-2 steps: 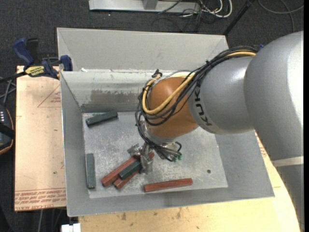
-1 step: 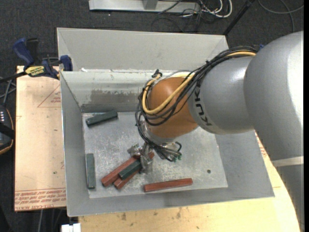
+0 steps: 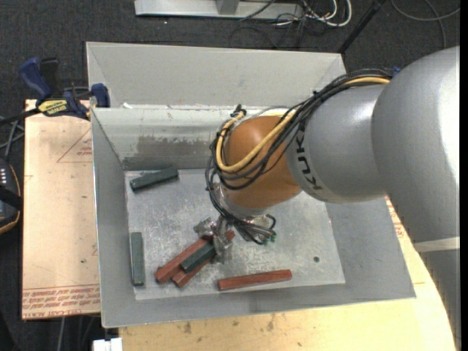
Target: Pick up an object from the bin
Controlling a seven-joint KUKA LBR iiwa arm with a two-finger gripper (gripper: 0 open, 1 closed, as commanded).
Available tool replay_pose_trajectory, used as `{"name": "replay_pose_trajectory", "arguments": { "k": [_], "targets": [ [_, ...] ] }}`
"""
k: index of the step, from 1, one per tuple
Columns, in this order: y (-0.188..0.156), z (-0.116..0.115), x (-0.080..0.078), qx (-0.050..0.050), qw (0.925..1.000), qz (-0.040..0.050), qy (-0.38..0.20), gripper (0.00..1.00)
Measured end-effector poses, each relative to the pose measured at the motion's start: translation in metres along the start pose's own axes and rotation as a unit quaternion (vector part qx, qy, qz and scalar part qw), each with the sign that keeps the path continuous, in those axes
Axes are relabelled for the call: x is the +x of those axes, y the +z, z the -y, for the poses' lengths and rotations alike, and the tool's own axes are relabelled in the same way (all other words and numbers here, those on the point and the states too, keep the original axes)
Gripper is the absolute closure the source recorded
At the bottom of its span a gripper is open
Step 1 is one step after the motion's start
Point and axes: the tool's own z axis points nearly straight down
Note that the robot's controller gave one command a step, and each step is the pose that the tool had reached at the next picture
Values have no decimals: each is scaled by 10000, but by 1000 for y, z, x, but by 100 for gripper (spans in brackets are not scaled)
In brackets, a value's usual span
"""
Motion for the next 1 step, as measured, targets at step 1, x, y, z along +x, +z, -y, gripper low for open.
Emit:
{"name": "replay_pose_trajectory", "arguments": {
  "k": [1],
  "targets": [
    [-19, -1, 2, -14, 10000, -41, 1, 100]
  ]
}}
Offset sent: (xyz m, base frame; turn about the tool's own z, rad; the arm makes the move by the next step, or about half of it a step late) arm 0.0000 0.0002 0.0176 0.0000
